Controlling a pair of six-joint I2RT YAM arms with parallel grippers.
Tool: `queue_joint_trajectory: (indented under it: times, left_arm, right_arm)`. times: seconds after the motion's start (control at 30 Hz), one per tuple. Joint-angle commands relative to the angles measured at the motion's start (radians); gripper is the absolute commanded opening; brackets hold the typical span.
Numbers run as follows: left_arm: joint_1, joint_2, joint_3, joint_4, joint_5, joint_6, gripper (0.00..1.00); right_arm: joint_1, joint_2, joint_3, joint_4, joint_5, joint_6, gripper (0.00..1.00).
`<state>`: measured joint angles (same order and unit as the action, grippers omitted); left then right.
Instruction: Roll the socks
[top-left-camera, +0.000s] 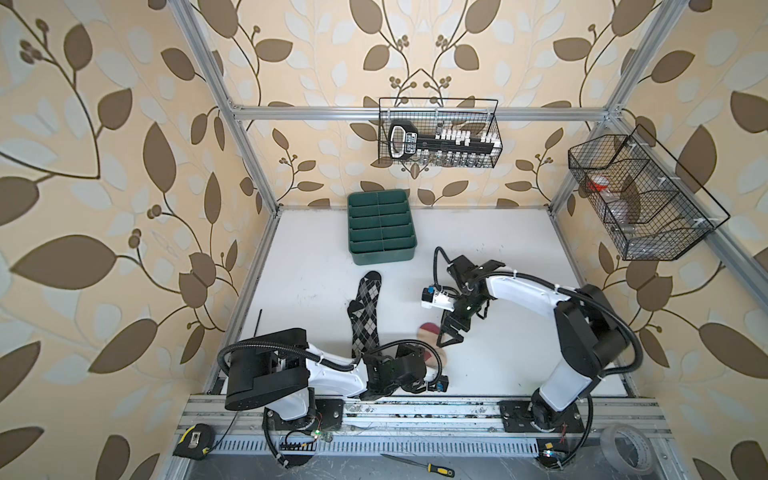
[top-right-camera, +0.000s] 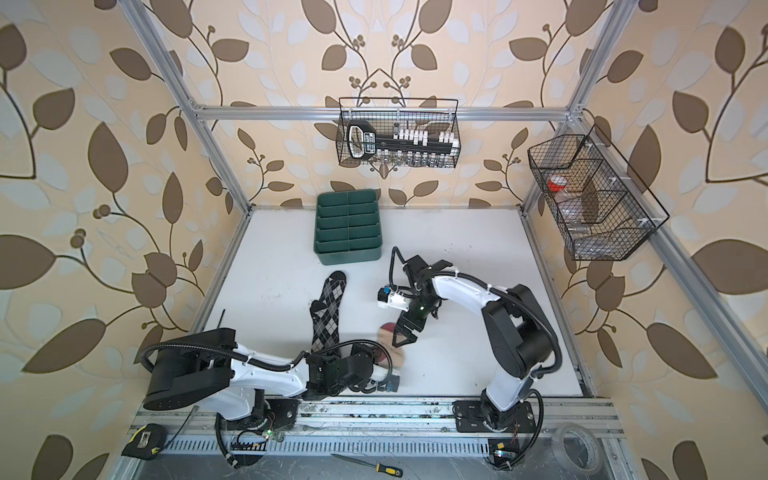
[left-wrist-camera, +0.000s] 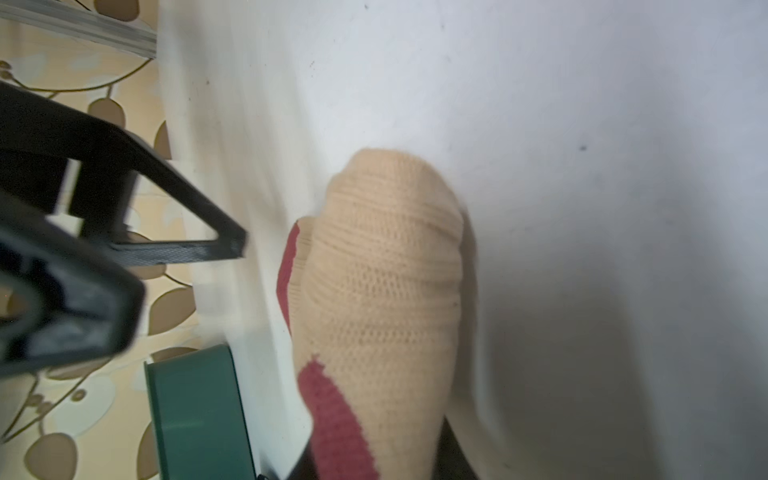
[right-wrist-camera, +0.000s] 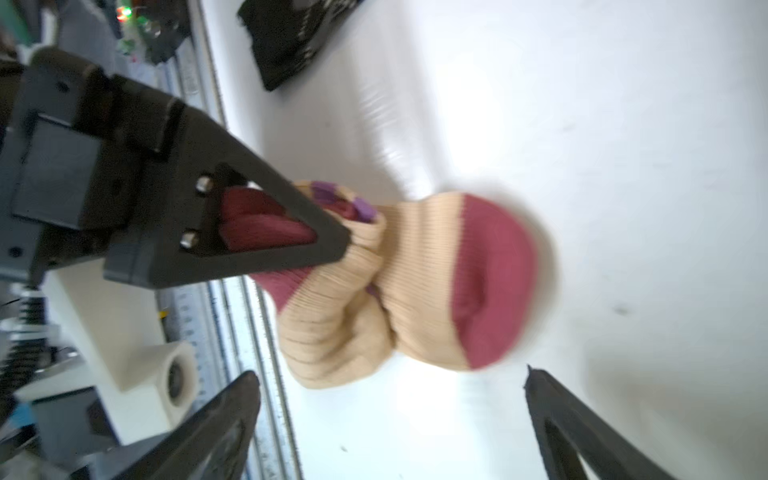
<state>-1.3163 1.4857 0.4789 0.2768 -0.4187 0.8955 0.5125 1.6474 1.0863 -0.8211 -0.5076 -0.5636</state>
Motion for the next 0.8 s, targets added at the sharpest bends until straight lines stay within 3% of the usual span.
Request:
queue_joint_trajectory:
  times: [0.0,0.17,0.27,0.4,0.53,0.77]
  left_arm:
    - [-0.003,-0.031,0.066,-0.215,0.154,-0.133,0.24]
    - [0.002,0.017,0.117,-0.284,0.25,-0.257,0.24]
    - [0.007,0.053,0.143,-0.3,0.296,-0.35,0.24]
    - [0.036,0.105,0.19,-0.338,0.432,-0.454,0.25]
    - [0.129,0.142,0.234,-0.372,0.557,-0.564,0.25]
    - [0.274,0.175,0.295,-0.438,0.74,-0.666,0.27]
  right_arm:
    - [-0.027,-0.147,-0.052,0.167,0.228,0.053,1.0]
    - [-0.076,-0.393,-0.119,0.351,0.572,0.175,1.0]
    - [-0.088,-0.531,-0.129,0.386,0.66,0.208,1.0]
    - [-0.086,-0.692,-0.168,0.432,0.723,0.208,1.0]
    - [-0.085,-0.824,-0.219,0.435,0.791,0.157,1.0]
    - [-0.047,-0.902,-0.237,0.299,0.78,0.026,0.99]
